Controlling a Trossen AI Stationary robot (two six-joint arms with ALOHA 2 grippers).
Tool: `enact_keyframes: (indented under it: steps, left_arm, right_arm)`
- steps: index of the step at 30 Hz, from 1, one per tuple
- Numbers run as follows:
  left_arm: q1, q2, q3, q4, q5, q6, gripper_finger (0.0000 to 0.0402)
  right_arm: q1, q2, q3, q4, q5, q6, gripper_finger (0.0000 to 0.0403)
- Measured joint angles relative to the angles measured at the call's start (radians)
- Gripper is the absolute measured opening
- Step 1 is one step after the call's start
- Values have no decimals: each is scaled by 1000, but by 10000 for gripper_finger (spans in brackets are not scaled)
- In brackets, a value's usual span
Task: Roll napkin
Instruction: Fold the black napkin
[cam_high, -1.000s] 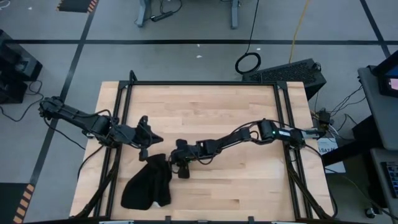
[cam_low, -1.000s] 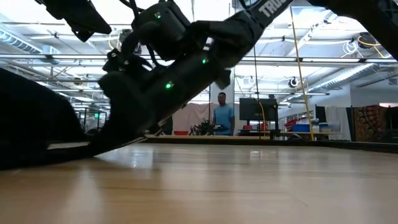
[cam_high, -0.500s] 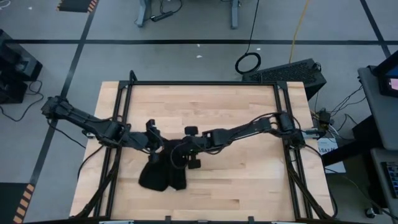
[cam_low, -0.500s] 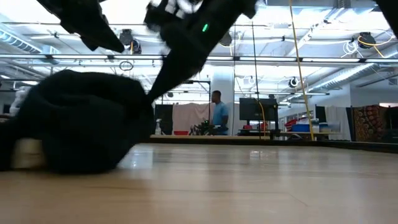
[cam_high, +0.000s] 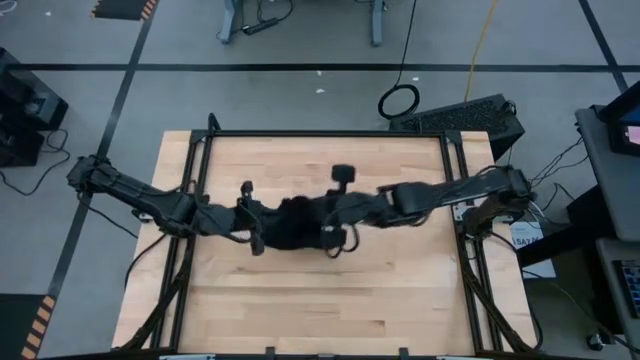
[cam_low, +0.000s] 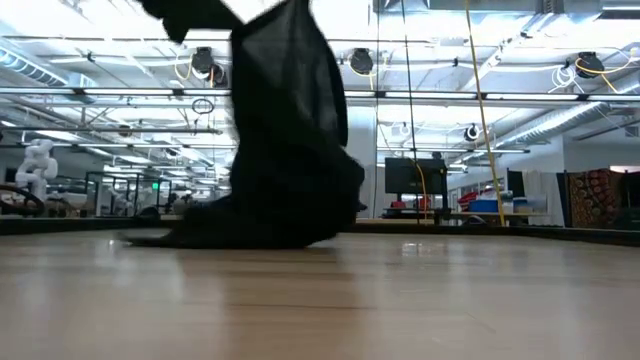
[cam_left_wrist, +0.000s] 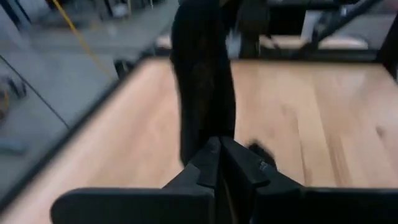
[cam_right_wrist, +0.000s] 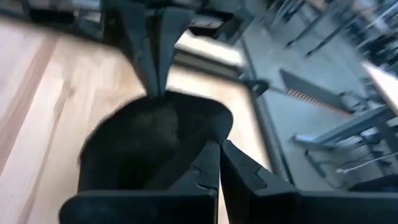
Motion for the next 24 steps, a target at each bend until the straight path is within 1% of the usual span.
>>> enact_keyframes:
  steps: [5,7,9,12,16,18,20,24]
  left_arm:
    - [0,-17,6,225,-3,207,27]
    - [0,-16,7,291,-3,279,40]
    - [0,-15,7,348,5,317,63]
    - [9,-11,7,407,29,324,109]
    - [36,10,7,422,33,314,175]
    - [43,30,7,456,33,297,205]
    - [43,69,7,508,47,271,230]
    - [43,162,7,615,54,264,265]
  right_arm:
    - [27,-82,0,33,4,-36,0]
    - [34,-99,0,34,16,-36,0]
    - [39,-110,0,30,25,-36,0]
    - [44,-113,0,28,26,-37,0]
    - [45,-108,0,29,26,-47,0]
    - [44,-103,0,28,26,-20,0]
    - [37,-88,0,31,29,20,0]
    - [36,-40,0,13,97,48,0]
